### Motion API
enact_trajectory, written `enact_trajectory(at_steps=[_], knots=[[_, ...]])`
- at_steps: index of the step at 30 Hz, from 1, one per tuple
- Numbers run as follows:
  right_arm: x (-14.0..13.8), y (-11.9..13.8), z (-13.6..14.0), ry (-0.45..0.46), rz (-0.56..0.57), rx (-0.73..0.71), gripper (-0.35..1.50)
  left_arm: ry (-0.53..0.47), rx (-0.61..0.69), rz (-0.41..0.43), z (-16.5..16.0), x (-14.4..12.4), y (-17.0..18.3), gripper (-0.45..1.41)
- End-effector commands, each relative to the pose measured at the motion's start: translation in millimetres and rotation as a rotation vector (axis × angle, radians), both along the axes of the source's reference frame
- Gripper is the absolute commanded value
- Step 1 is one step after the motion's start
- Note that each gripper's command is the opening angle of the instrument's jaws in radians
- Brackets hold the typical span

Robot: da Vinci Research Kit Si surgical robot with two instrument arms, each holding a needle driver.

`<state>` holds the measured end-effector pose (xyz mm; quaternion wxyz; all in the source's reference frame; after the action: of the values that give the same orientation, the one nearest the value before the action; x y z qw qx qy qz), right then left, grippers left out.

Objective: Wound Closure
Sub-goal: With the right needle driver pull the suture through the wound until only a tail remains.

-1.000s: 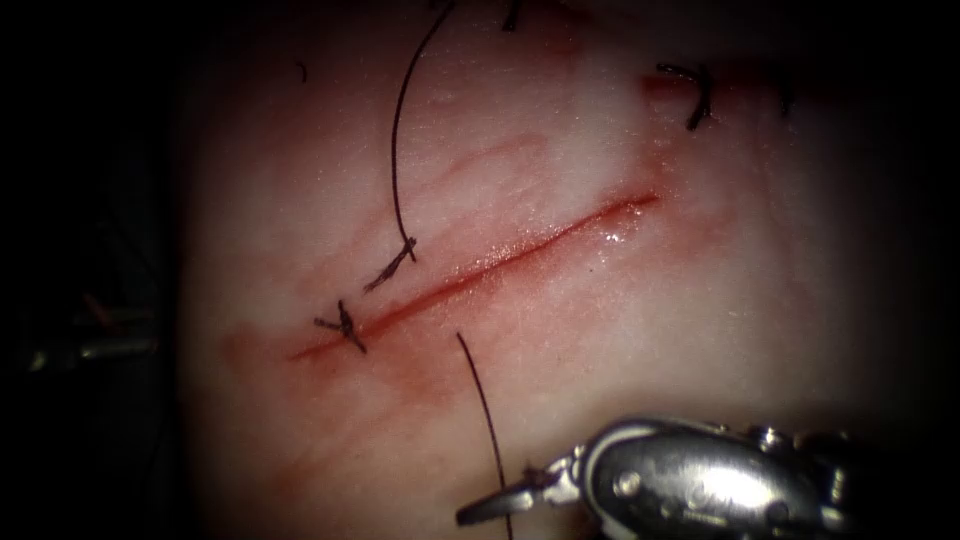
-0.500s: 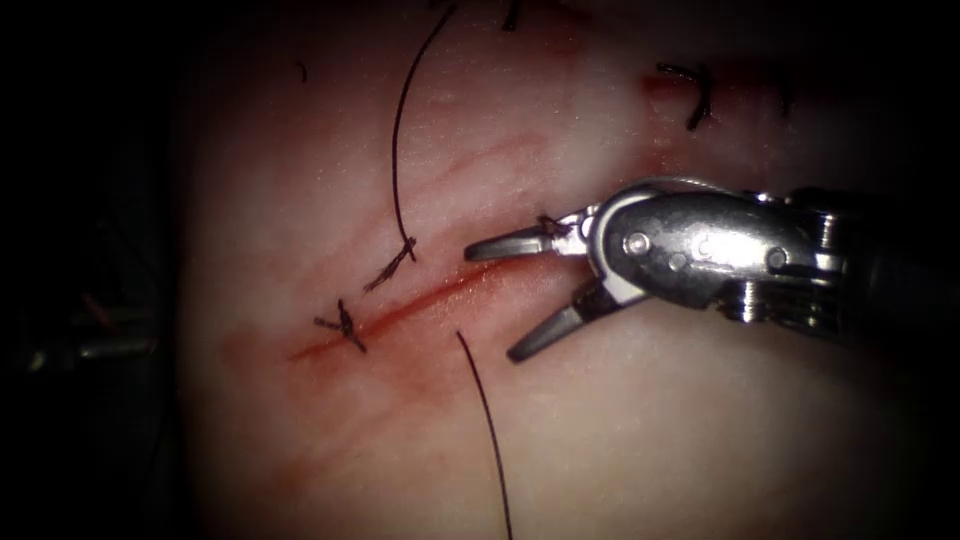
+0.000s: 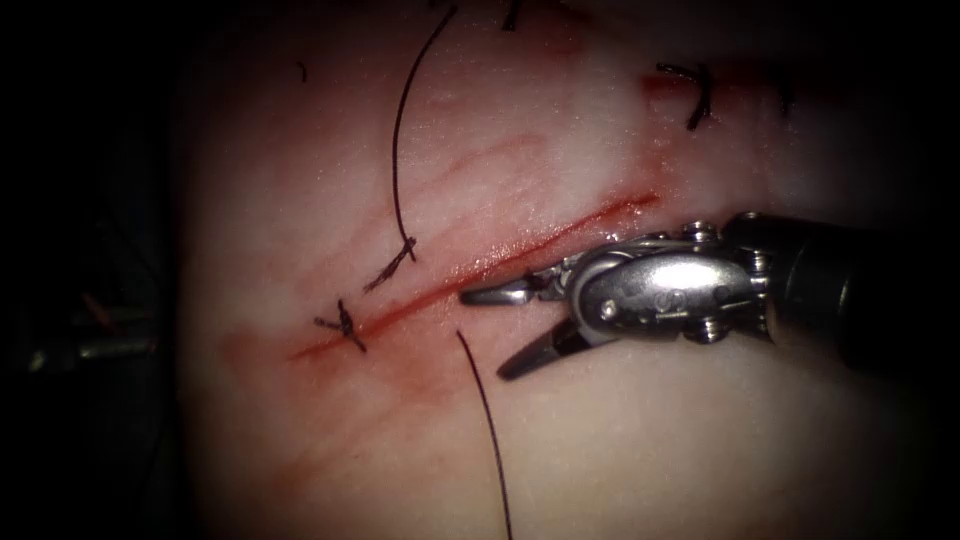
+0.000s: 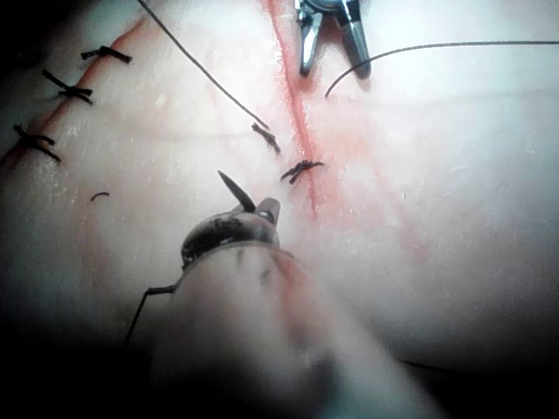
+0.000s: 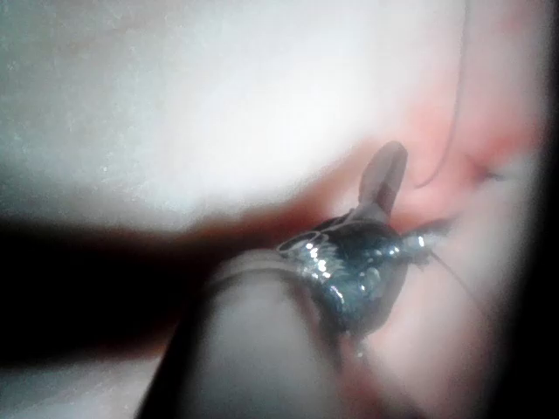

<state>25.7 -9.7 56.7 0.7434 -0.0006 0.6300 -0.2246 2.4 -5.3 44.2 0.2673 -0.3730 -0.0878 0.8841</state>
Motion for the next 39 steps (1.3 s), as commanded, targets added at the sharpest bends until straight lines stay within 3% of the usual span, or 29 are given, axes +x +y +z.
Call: enact_trajectory(at_steps=[1, 8, 9, 10, 11, 12, 13, 15, 27, 33, 39], knots=[[0.9, -0.4, 0.4, 0.004, -0.006, -0.006, 1.33, -0.001, -0.003, 0.0, 0.5, -0.5, 0.4, -0.24], [2.0, -0.9, 0.4, 0.001, 0.01, -0.01, 1.33, -0.001, -0.003, 0.0, 0.4, -0.5, 0.4, -0.24], [2.2, -0.8, 0.3, 0.013, 0.027, -0.008, 1.15, -0.001, -0.003, 0.0, 0.4, -0.5, 0.4, -0.24], [2.2, -0.8, 0.3, 0.013, 0.027, -0.008, 1.15, -0.001, -0.003, 0.0, 0.4, -0.5, 0.4, -0.24], [2.2, -0.8, 0.3, 0.013, 0.033, -0.009, 0.71, -0.001, -0.003, 0.0, 0.4, -0.5, 0.4, -0.24], [2.0, -0.6, 0.4, 0.007, -0.024, 0.0, -0.32, -0.001, -0.003, 0.0, 0.4, -0.5, 0.4, -0.24], [1.8, -0.2, 0.6, -0.046, -0.043, 0.07, -0.35, -0.001, -0.002, 0.0, 0.4, -0.5, 0.4, -0.24], [1.3, -0.1, 0.8, -0.06, -0.012, 0.071, -0.35, -0.001, -0.002, 0.0, 0.4, -0.5, 0.4, -0.24], [0.8, 0.1, -0.2, -0.078, 0.038, 0.108, -0.35, -0.001, -0.002, 0.0, 0.3, -0.6, 0.4, -0.26], [0.8, -1.9, -1.3, -0.098, -0.018, 0.167, -0.35, -0.001, -0.002, 0.0, 0.3, -0.6, 0.4, -0.26], [0.9, -6.2, -3.6, -0.097, -0.125, 0.237, -0.35, -0.001, -0.002, 0.0, 0.3, -0.6, 0.4, -0.27]])
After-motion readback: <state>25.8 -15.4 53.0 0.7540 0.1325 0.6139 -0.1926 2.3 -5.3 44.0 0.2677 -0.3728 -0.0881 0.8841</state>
